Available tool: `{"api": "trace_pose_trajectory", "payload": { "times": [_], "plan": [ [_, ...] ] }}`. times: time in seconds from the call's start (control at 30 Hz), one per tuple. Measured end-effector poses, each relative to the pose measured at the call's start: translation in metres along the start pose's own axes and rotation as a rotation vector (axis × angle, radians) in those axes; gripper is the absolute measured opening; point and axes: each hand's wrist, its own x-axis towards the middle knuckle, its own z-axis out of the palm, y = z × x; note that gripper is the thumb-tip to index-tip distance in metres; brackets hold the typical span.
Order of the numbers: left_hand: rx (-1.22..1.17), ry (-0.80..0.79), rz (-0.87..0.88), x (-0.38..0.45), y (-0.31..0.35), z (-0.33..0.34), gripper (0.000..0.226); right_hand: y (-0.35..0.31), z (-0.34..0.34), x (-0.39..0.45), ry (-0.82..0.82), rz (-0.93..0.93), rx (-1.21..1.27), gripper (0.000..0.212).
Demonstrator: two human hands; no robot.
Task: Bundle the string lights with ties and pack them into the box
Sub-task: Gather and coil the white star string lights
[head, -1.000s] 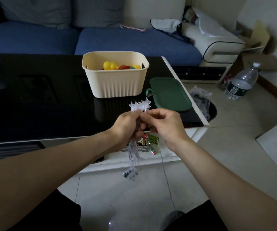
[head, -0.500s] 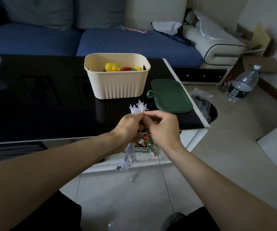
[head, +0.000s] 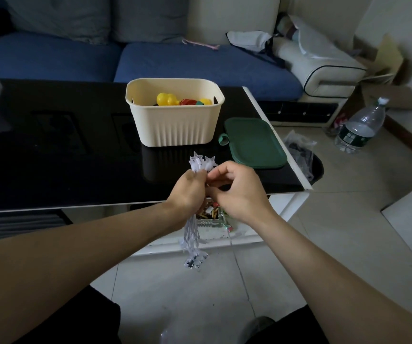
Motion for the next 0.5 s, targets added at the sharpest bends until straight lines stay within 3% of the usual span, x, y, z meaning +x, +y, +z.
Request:
{"api": "trace_pose_trajectory", "payload": {
  "times": [0.1, 0.23, 0.3, 0.37, 0.43, 0.5],
  "plan": [
    [0.018, 0.095, 0.036, 0.005, 0.000, -0.004, 0.035, -0.001, 0.002, -0.003, -0.097, -0.009, 0.051, 0.036],
    [0.011, 0.175, 0.126, 0.010, 0.005, -0.006, 0.030, -0.003, 0.008, -0.004, -0.024, 0.101, 0.043, 0.035],
    [-0.042, 0.191, 0.163, 0.012, 0.010, -0.008, 0.028, 0.001, 0.008, -0.003, -0.144, 0.173, -0.048, 0.036],
    [-0.119, 0.189, 0.175, 0.012, 0.017, -0.011, 0.028, 0.005, 0.004, -0.004, -0.350, 0.204, -0.185, 0.019],
    [-0.182, 0.211, 0.204, 0.012, 0.024, -0.018, 0.029, 0.009, 0.001, -0.006, -0.555, 0.201, -0.373, 0.020],
    [-0.217, 0.251, 0.239, 0.014, 0.028, -0.026, 0.031, 0.012, -0.001, -0.007, -0.637, 0.198, -0.464, 0.016]
  ]
}}
